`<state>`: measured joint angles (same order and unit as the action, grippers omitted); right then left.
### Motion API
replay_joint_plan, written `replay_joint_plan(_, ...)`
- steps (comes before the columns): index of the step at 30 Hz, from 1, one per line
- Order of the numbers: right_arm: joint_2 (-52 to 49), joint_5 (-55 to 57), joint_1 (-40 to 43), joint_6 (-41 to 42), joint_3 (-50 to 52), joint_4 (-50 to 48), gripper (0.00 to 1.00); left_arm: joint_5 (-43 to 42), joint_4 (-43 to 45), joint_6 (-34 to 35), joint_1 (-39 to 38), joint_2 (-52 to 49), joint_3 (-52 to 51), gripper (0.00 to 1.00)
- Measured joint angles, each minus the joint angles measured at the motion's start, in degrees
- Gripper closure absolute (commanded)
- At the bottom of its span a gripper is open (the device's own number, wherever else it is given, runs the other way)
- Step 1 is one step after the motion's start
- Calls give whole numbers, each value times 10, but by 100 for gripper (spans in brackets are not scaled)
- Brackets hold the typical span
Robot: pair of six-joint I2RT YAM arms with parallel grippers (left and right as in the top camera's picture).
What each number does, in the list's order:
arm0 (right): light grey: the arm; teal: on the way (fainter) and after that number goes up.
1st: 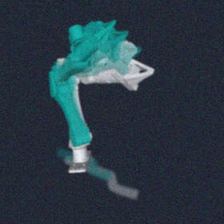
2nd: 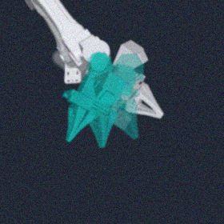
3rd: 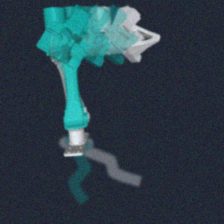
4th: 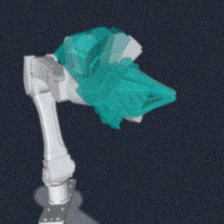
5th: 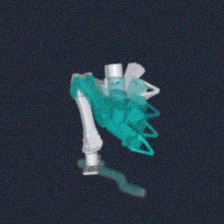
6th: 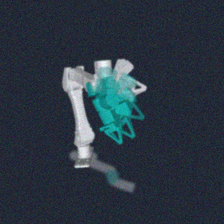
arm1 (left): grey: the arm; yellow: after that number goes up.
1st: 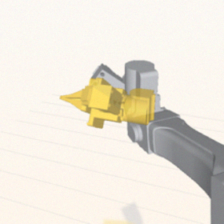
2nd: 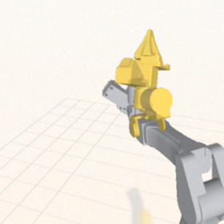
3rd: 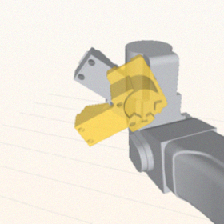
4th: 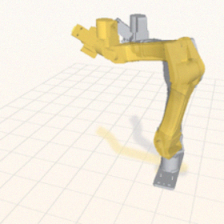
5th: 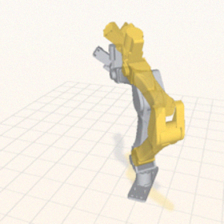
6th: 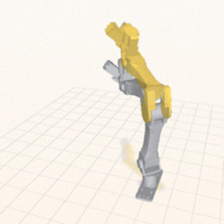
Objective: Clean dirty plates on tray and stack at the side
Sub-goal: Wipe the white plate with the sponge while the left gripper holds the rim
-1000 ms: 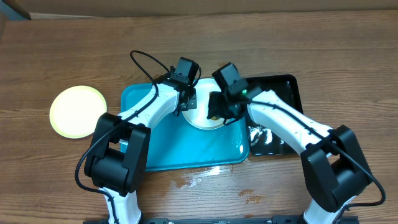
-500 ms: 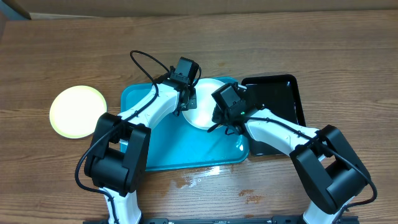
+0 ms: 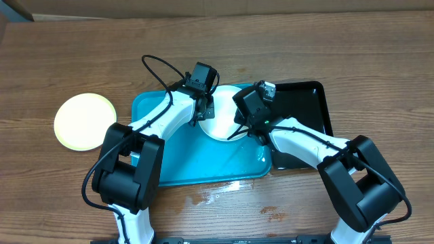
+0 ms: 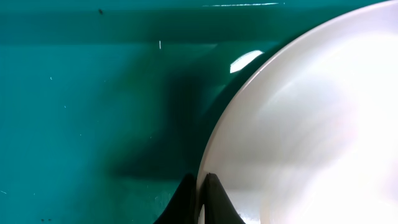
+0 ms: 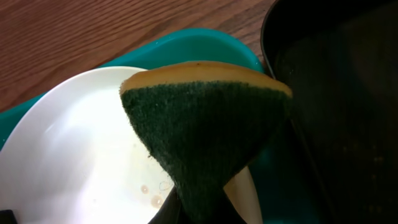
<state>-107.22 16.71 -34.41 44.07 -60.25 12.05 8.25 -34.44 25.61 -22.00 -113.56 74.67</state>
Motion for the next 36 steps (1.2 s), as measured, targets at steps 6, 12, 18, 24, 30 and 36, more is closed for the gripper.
replay_joint_plan(6,0,-26,-3,-2,0,8,96,0,0,0,0,0,0,96)
replay_joint_plan(12,0,-88,-9,37,0,51,96,2,-3,0,0,0,0,96)
replay_joint_plan(18,0,-114,-10,73,0,72,96,2,-4,0,0,0,0,96)
replay_joint_plan(24,-8,-97,-13,84,0,48,96,2,-5,0,0,0,0,96)
replay_joint_plan(30,-39,-84,-13,86,-4,-43,96,2,-7,0,0,0,0,96)
replay_joint_plan(36,-61,-89,-12,56,-1,-142,96,4,-9,0,0,0,0,96)
